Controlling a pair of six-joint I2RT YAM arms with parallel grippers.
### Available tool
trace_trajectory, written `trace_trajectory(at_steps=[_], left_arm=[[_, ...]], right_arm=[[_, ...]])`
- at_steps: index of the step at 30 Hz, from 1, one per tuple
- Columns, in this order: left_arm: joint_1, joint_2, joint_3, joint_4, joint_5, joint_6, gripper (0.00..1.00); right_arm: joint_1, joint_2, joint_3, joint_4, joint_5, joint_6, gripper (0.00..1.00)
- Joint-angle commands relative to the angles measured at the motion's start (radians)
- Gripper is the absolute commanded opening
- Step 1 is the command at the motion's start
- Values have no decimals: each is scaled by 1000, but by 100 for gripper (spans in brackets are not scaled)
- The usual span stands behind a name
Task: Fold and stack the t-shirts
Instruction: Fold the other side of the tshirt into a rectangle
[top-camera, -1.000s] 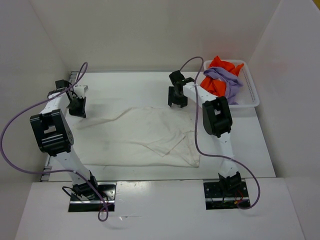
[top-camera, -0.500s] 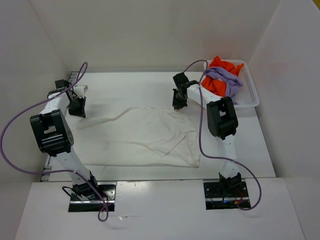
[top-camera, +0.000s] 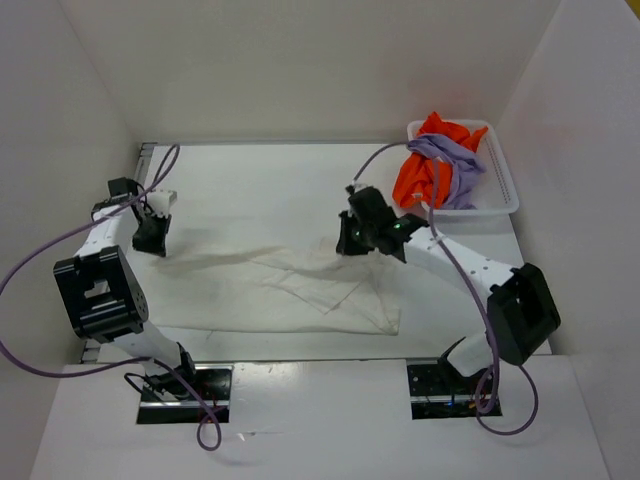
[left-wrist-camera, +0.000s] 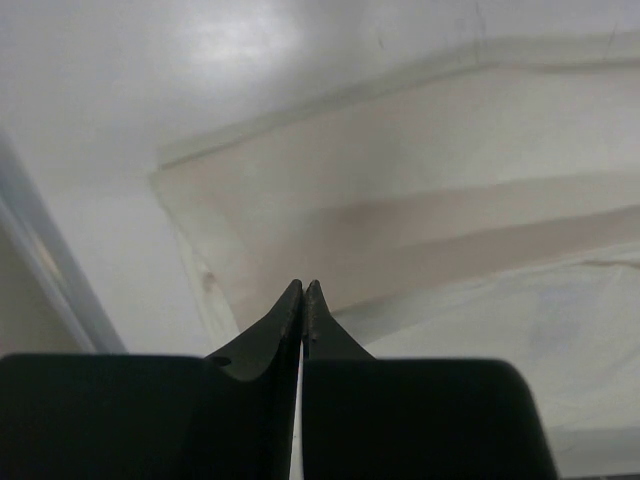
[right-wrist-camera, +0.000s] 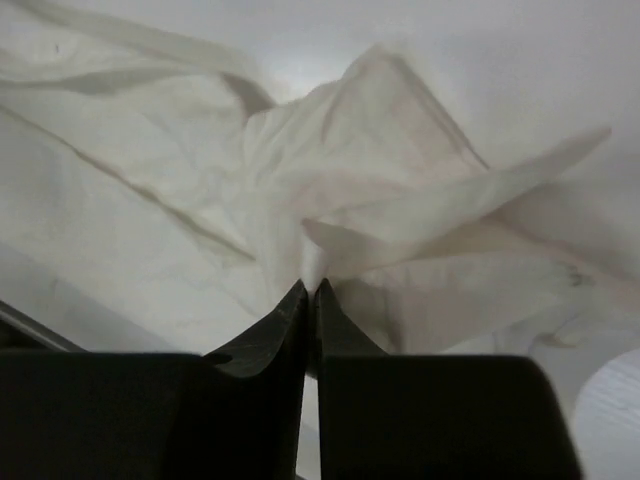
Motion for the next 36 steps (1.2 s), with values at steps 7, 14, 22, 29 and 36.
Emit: trace_trajectory(at_steps=[7, 14, 22, 29, 36], left_arm=[[6, -53, -147, -19, -28, -5, 0], [6, -72, -156, -19, -9, -5, 0], [6, -61, -143, -37, -9, -5, 0], [6, -52, -107, -37, 0, -5, 0], [6, -24, -98, -37, 18, -14, 0]], right_arm=[[115, -121, -259, -71, -41, 114, 42], [130, -257, -164, -136, 59, 135, 62], [54, 107, 119, -200, 222, 97, 71], [54, 491, 400, -366, 278, 86, 72], [63, 500, 347, -371, 365, 86, 71]])
